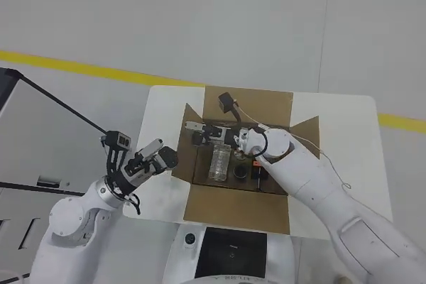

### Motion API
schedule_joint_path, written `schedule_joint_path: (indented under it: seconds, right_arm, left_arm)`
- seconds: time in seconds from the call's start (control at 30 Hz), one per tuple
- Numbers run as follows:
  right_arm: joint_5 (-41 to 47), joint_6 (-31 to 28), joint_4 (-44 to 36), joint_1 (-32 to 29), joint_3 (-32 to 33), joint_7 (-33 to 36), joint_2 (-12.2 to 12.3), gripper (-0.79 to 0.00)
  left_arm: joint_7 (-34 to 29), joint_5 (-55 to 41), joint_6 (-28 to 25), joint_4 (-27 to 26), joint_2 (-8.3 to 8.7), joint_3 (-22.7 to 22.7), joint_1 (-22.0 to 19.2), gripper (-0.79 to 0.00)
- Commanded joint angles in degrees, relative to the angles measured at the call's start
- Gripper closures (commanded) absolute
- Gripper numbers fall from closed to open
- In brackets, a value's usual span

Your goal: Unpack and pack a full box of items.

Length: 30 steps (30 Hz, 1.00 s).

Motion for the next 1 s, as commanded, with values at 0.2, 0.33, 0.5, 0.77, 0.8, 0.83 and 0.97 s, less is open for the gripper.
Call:
schedule_joint_path:
  seconds: [0.2, 0.33, 0.5, 0.77, 0.8, 0.83, 0.97]
  right_arm:
    - [1.09, -1.67, 5.01, 1.44, -0.65, 0.40, -2.13, -0.785]
    - [1.69, -2.81, 6.22, 1.34, 0.90, 1.83, -2.01, -0.785]
    - [1.41, -5.13, 4.77, -0.70, 5.43, 4.11, -0.08, -0.785]
    - [-4.26, -3.42, -10.85, -13.10, 22.22, 7.49, 7.54, -0.785]
    - [-5.26, -2.59, -13.93, -15.69, 25.04, 7.93, 8.58, -0.785]
    - [-6.12, -1.60, -17.01, -18.46, 28.08, 8.22, 9.60, -0.785]
    - [-8.50, 2.33, -28.88, -30.30, 40.03, 9.77, 12.88, -0.785]
  left_arm:
    - [5.06, 14.43, 0.39, 1.13, 0.08, 7.24, -1.28, -0.785]
    - [9.61, 19.30, 1.97, 4.71, 0.14, 7.53, -3.47, -0.785]
    - [14.65, 22.85, 4.72, 9.01, 0.02, 9.17, -6.39, -0.785]
    - [17.47, 29.38, 8.21, 11.33, -0.04, 12.97, -10.49, -0.785]
    - [17.36, 29.82, 8.28, 11.94, -0.04, 13.44, -11.19, -0.785]
    - [16.95, 30.58, 8.28, 12.29, -0.03, 14.13, -11.79, -0.785]
    - [17.11, 33.69, 9.64, 13.45, -0.04, 16.24, -13.54, -0.785]
